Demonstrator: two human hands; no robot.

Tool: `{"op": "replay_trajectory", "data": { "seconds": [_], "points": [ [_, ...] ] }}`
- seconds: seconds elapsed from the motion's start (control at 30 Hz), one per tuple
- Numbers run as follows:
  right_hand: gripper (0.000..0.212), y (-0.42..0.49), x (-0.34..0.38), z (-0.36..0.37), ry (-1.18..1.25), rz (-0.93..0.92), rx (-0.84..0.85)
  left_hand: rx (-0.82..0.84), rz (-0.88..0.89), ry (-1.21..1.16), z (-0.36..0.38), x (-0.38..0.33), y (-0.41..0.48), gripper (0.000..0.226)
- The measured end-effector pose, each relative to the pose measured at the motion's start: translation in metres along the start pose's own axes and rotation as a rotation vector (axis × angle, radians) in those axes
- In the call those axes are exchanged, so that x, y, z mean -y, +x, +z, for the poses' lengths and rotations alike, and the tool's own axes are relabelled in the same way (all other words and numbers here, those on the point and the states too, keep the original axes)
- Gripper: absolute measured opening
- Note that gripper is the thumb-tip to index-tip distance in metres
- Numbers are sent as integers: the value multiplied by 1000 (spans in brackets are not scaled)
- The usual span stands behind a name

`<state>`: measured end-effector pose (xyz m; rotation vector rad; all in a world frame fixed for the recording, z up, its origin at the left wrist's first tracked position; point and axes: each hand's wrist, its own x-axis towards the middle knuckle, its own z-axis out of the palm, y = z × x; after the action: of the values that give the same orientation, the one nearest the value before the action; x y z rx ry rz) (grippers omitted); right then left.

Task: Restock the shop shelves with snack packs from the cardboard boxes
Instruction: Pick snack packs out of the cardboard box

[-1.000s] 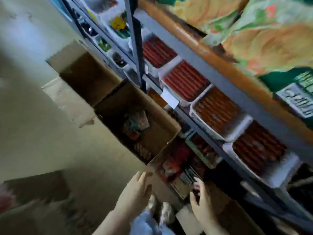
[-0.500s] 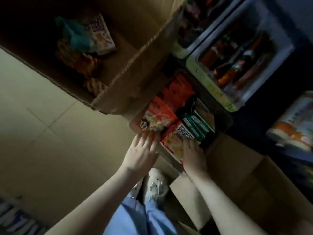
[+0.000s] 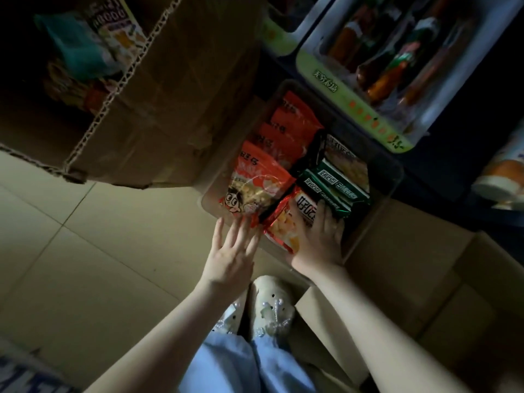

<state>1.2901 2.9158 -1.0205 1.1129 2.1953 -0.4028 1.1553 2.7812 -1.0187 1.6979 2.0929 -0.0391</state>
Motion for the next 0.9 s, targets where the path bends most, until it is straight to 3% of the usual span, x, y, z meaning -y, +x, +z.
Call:
{"op": "replay_trajectory", "data": {
  "seconds": [0.2,0.23,0.37,0.47,0.73,0.83,0.9],
  "points": [
    [117,-26,-5,-57,16,-36,-55,70,-33,-96,-42,-2,-23,87],
    [115,-38,-4,-77,14,-47,-48,70,-67,-233,-56,-7,-29,81],
    [118,-110,21,-188,5,-207,-100,-88,-417,-1266,-176,-30,-50,66],
    [116,-172,47,-280,-1,-343,-285,-153,-536,-1568,-289,-30,-68,41],
    [126,-306,89,-519,197,-513,-458,-355,-443,-1710,-573,-28,-150,43],
    [133,-344,87,-596,472,-488,-596,-499,-414,-1773,-652,-37,-185,40],
    [123,-369,87,-642,805,-493,-589,-580,-353,-1818,-700,-44,-202,42]
  ]
}}
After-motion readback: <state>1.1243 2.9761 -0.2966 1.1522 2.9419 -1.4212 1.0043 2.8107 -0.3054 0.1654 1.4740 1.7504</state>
